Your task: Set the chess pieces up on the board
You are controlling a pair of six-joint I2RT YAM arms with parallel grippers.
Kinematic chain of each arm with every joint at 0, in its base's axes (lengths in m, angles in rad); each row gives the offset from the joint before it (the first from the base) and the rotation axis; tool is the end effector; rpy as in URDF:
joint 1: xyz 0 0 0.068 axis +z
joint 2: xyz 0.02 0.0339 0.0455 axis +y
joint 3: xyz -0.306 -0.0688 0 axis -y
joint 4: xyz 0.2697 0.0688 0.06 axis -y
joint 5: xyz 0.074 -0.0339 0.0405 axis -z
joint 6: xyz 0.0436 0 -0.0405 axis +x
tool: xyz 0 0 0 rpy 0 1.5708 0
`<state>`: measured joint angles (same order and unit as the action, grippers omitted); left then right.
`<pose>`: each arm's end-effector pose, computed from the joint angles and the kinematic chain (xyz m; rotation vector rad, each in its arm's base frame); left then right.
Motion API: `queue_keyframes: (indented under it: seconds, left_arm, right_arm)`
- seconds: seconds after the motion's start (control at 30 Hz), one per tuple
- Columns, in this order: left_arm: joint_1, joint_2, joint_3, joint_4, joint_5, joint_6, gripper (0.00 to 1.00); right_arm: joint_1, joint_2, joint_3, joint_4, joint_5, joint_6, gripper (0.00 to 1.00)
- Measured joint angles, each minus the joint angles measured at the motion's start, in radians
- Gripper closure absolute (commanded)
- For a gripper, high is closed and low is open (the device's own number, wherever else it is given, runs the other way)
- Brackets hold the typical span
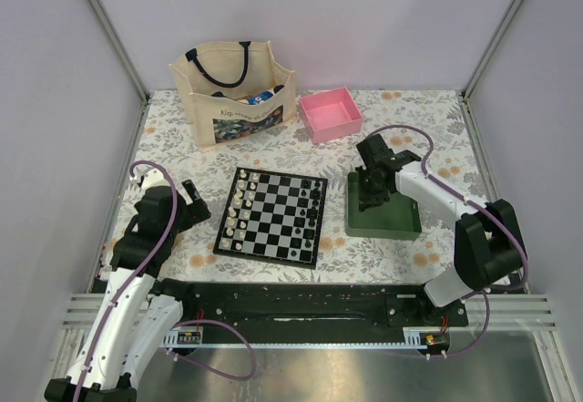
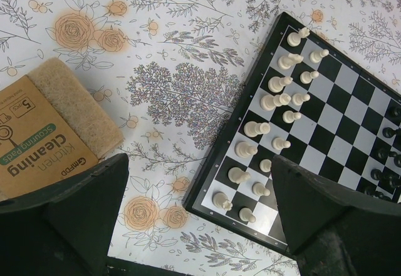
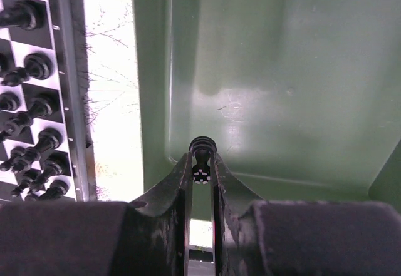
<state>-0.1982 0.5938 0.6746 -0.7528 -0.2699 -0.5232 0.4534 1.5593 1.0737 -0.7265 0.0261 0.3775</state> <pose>0.1211 -0.0125 0.2941 -0.5006 2.1587 -0.0955 0.2920 0.1410 0.2366 -0.0995 2.7962 0.1713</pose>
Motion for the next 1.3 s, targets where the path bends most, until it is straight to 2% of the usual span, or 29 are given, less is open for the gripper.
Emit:
queue_keyframes:
  seconds: [0.53, 1.3]
  left_arm:
    - [0.000, 0.000, 0.000, 0.000, 0.007, 0.000, 0.01]
    - [0.000, 0.000, 0.000, 0.003, 0.008, 0.000, 0.01]
  right_arm:
    - [0.021, -0.130, 0.069, -0.075, -0.032, 0.001, 0.87]
    - [0.473, -0.057, 0.064, -0.062, -0.122, 0.111, 0.88]
